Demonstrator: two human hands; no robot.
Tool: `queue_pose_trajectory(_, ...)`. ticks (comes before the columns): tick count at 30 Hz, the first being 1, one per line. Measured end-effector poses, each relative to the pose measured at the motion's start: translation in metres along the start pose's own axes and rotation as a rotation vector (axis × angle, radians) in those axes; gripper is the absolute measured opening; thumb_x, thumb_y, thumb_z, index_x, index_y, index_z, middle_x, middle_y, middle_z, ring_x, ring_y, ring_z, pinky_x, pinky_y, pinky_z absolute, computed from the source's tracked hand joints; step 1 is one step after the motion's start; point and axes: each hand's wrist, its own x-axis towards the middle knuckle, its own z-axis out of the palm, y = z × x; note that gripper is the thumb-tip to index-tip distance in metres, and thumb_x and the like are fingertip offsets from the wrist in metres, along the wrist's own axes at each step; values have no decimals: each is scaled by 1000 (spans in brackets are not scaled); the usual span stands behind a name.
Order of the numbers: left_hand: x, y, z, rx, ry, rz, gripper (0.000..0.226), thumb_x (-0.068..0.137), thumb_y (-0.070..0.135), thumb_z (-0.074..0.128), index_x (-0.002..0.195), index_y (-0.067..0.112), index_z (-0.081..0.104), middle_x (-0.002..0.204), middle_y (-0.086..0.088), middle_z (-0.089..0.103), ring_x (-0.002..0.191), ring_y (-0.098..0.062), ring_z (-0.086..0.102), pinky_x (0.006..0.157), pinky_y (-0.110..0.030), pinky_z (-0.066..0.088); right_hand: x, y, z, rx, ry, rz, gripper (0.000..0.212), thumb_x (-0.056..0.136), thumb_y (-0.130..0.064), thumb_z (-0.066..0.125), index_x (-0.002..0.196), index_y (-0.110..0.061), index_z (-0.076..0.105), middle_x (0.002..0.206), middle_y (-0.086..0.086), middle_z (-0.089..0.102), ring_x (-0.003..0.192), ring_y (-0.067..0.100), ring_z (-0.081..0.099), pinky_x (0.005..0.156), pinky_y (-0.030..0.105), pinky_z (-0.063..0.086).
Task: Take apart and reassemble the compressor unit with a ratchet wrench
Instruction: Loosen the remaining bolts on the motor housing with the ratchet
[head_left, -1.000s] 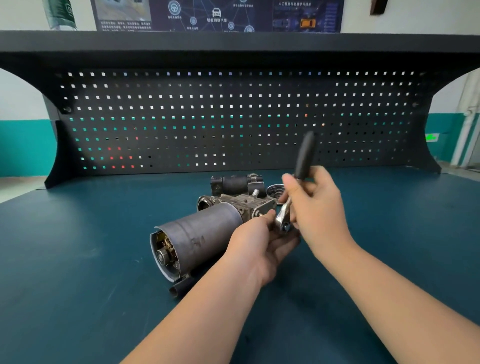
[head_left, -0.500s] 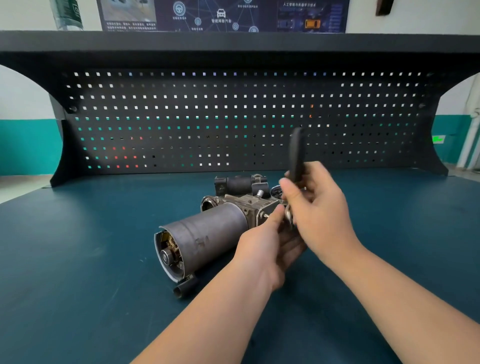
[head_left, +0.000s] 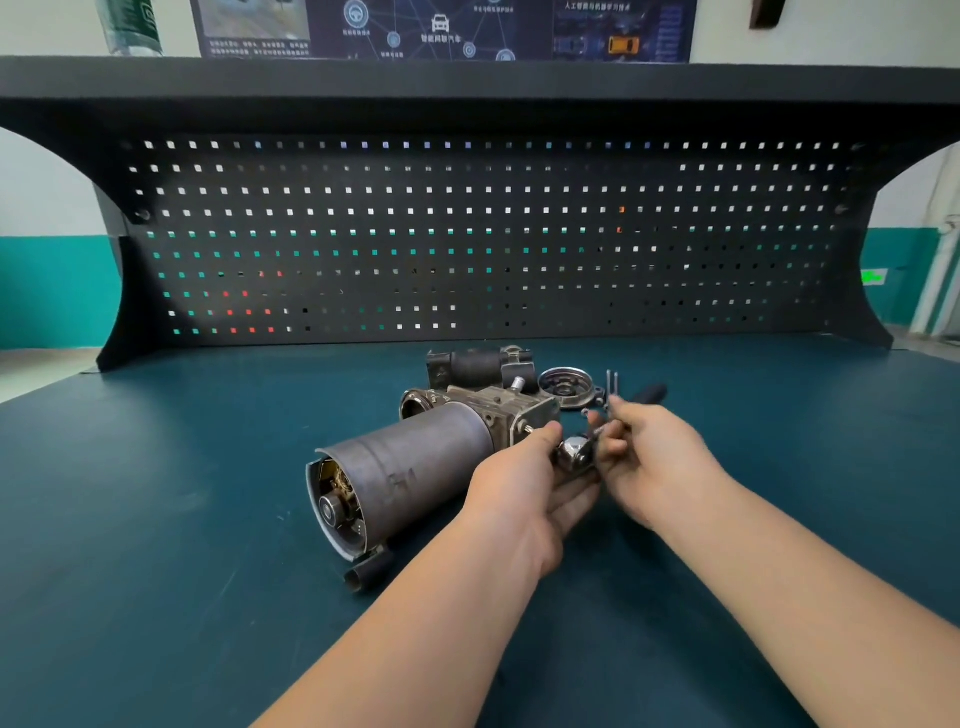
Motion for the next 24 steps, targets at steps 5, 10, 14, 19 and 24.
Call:
queue_pose_trajectory(5,0,1,-1,13,-4,-2,24,89,27,62,99,5,67,83,-12,71,64,-20,69,52,-26,58,-25,-4,9,-709,-312,-753,9,91,-18,61,86,-21,53,60,0,65,39,3,49,40,16,37)
queue_pose_trajectory(10,1,0,-2,7,3,1,20,93,21,57,95,3,64,80,-14,69,64,-22,68,52,-29,57,-23,-5,9,-736,-227,-717,9,92,-20,60,85,-21,53,60,1,64,38,3,48,38,17,36)
queue_pose_trajectory(14,0,0,-1,29,13,18,20,93,20,56,102,2,60,82,-15,67,66,-22,65,47,-26,55,-3,-4,2,-175,20,-85,18,96,-6,50,78,-4,48,63,12,54,27,2,41,28,13,29)
queue_pose_trajectory(19,1,1,-1,58,32,-16,24,92,23,57,106,4,62,91,-14,69,68,-20,65,45,-24,54,0,4,-2,110,64,132,23,97,0,41,74,-2,44,64,13,49,22,1,37,26,9,26)
queue_pose_trajectory(24,2,-1,-2,105,21,-5,29,88,31,62,103,7,65,87,-11,71,73,-21,67,52,-25,54,-12,-8,6,-532,-252,-566,9,94,-14,57,86,-13,52,58,5,60,33,7,40,33,15,30)
